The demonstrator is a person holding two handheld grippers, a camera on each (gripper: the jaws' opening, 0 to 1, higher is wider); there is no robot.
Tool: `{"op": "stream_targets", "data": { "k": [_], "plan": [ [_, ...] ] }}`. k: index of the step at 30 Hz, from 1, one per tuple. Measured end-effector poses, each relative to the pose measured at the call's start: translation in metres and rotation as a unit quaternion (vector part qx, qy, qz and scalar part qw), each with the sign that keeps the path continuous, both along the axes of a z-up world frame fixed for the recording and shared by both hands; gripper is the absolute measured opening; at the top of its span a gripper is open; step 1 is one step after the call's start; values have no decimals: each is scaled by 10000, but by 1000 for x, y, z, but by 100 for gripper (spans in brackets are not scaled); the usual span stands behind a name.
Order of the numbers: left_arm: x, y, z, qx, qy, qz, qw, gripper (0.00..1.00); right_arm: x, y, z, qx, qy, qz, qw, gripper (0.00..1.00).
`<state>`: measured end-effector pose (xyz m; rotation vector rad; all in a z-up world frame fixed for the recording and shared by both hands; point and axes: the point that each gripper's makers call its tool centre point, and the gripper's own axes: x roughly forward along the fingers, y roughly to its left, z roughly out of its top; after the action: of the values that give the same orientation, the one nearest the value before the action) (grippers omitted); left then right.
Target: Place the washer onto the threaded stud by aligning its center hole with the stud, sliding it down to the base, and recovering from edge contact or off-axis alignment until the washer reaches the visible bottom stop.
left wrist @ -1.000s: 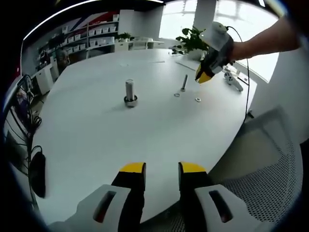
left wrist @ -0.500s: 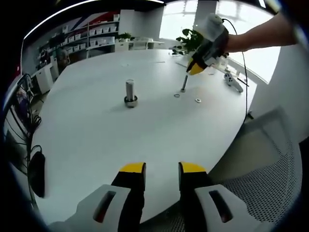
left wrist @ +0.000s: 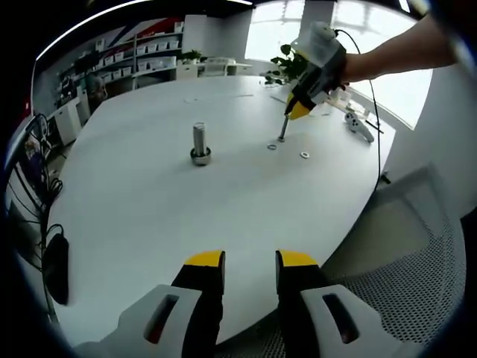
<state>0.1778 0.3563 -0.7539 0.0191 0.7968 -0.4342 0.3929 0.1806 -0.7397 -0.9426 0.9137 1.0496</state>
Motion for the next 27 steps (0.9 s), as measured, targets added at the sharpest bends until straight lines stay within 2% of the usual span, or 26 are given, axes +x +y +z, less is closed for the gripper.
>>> {"op": "stream_targets", "data": {
  "k": [7,14,19,27],
  "plan": [
    [0,0,-1,7,22,-3,10000,25,1,1,-10,-49,71,16,10000,14],
    [-1,1,-2,23,57,-1,10000,25,1,1,-30,-111,298,-115,9994,14],
    [-1,1,-3,18,55,20,10000,25,1,5,-38,-50,408,-282,9988,14],
    [-1,2,-4,25,82,50,10000,24,-4,13,-47,-34,473,-236,9986,14]
  ]
}}
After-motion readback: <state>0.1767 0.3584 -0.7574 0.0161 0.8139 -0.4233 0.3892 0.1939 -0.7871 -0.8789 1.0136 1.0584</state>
